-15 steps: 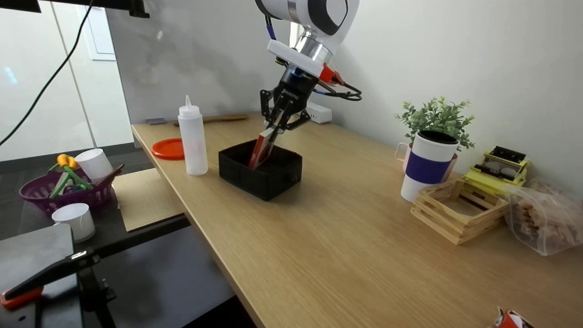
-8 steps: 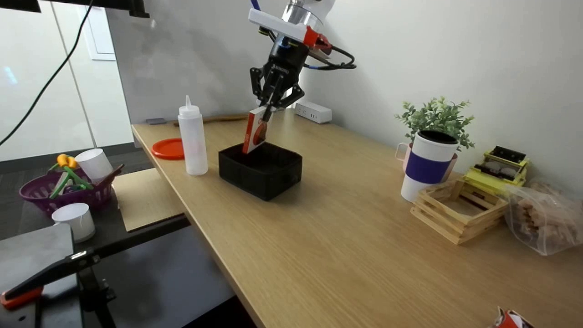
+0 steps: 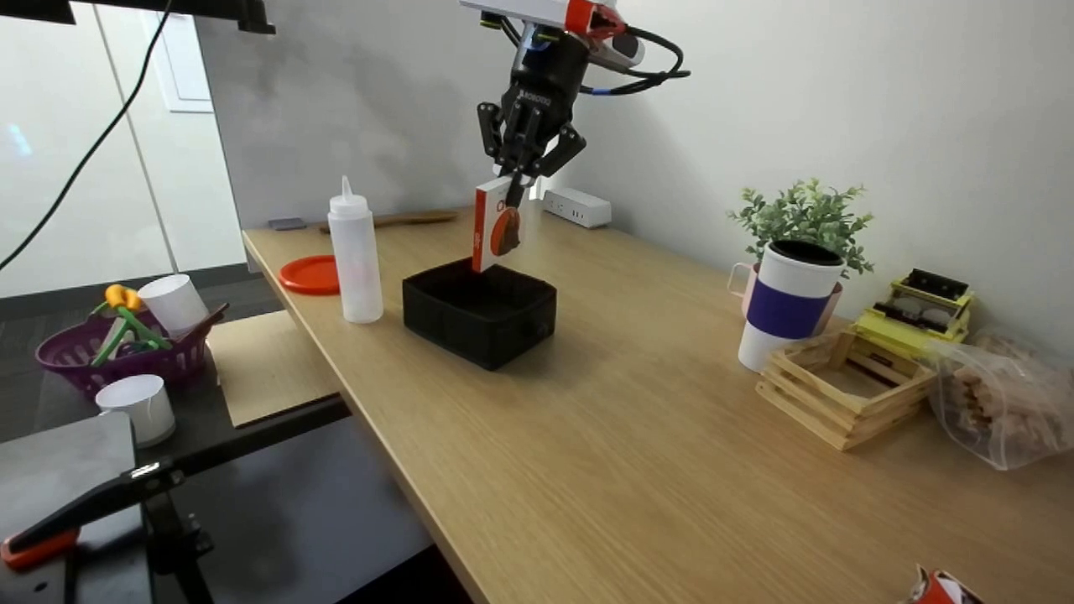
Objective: Remove the white and orange book from the black box and put it on the table
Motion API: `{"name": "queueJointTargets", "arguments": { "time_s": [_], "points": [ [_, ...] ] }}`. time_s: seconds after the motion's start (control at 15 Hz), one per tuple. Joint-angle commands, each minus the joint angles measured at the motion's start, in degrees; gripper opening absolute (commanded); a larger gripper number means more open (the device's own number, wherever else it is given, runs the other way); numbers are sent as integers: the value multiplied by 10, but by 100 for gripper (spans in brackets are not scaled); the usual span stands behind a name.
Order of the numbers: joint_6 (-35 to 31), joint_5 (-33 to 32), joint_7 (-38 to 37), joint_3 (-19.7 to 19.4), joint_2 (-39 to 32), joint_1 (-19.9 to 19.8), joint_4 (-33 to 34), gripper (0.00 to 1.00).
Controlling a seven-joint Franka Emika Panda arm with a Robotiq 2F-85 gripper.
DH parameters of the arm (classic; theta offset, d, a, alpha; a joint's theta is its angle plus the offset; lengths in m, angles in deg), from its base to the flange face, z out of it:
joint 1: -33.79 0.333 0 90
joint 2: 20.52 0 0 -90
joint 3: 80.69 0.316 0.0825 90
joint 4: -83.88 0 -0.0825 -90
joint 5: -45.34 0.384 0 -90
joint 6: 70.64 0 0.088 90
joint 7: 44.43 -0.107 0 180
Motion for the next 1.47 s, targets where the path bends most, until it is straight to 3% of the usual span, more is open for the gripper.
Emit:
{"name": "queueJointTargets", "arguments": {
  "time_s": [0.0,0.67,0.73,1.4],
  "points": [
    [1,0,0,-3,3,-1,-2,14],
    [-2,0,-2,-4,4,-2,-7,14],
    [-2,0,-2,-4,4,-2,-7,4],
    [-5,20,-73,-44,9,-29,-12,4]
  ]
}}
